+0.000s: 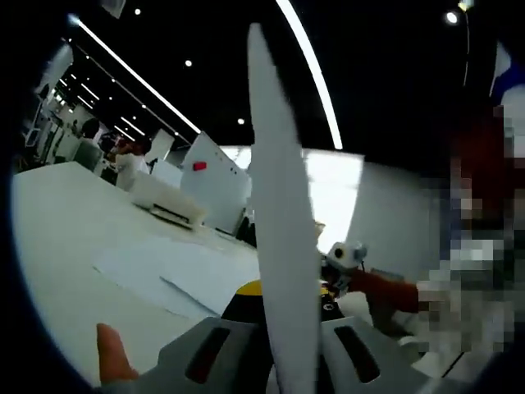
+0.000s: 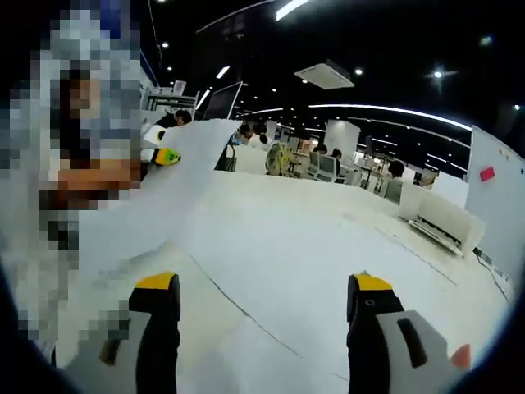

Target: Organize the stack of printing papers by aligning and flattening the scattered papers on the table

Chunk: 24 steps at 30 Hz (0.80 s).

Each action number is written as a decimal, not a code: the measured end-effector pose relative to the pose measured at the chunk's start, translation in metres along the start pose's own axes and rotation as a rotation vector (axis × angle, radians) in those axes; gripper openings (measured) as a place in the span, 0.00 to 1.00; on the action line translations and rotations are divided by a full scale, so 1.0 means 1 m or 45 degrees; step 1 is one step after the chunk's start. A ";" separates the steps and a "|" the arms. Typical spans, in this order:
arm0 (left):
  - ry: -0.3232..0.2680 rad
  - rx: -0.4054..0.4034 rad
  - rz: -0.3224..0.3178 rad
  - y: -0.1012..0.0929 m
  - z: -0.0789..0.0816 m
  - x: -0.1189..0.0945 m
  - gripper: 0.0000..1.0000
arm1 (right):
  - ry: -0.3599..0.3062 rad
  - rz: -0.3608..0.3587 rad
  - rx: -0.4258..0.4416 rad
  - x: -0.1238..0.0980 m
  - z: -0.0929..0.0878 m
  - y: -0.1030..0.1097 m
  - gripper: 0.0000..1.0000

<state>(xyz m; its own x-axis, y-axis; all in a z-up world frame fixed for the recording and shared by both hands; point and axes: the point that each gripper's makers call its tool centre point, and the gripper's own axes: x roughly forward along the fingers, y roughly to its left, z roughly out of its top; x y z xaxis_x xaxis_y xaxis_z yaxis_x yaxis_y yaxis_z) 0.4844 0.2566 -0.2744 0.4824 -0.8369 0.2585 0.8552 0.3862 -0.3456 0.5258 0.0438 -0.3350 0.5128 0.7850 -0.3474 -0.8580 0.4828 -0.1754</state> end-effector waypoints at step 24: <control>-0.007 0.002 0.096 -0.003 0.048 -0.020 0.06 | 0.050 0.163 0.106 0.069 0.001 0.029 0.81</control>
<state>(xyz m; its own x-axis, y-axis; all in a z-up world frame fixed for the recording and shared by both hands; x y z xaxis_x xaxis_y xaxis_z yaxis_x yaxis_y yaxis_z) 0.4810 0.2908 -0.2348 0.5463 -0.8034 0.2367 0.8169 0.4487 -0.3625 0.5362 0.1120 -0.3628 0.3963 0.8273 -0.3982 -0.9100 0.4115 -0.0507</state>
